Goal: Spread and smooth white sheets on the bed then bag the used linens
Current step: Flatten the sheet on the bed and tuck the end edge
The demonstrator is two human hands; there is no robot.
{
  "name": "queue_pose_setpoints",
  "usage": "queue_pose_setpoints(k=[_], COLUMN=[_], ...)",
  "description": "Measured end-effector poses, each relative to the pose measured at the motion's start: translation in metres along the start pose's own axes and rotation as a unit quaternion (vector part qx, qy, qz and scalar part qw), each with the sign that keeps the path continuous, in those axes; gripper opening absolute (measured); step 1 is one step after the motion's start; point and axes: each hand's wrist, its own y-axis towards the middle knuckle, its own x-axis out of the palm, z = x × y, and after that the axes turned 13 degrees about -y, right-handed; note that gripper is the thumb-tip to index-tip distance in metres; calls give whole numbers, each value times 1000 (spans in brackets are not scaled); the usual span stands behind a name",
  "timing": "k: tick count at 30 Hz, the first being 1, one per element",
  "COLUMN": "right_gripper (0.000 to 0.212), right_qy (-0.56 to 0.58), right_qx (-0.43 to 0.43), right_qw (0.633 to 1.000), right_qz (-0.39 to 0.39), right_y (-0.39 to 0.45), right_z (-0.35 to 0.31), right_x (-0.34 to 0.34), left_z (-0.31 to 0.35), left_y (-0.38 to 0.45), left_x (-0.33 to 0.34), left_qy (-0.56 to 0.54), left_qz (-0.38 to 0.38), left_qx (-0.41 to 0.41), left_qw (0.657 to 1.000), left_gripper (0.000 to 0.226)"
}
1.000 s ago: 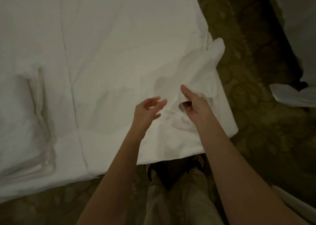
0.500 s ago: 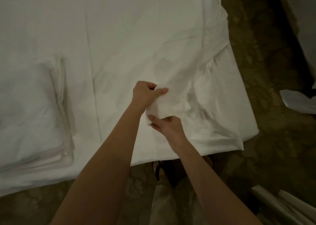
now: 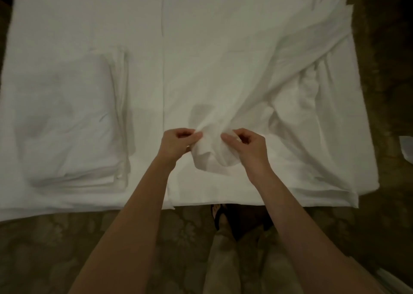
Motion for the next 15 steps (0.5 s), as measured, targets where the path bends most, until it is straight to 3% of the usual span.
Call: queue_pose_setpoints(k=[2, 7, 11, 15], right_gripper=[9, 16, 10, 42], right_qy=[-79, -176, -205, -225], right_qx=[-47, -70, -89, -79], right_qw=[996, 982, 974, 970], right_qz=[-12, -9, -38, -53], right_y=[-1, 6, 3, 5], right_z=[3, 15, 17, 19], right_x=[21, 48, 65, 80], left_z=[-13, -31, -34, -38], left_y=[-7, -28, -36, -38], left_x=[-22, -52, -53, -53], left_qy=[-22, -102, -76, -74], left_qz=[-1, -27, -62, -88], left_qx=[-23, -31, -38, -42], left_qw=[999, 994, 994, 992], left_gripper=[13, 35, 30, 44])
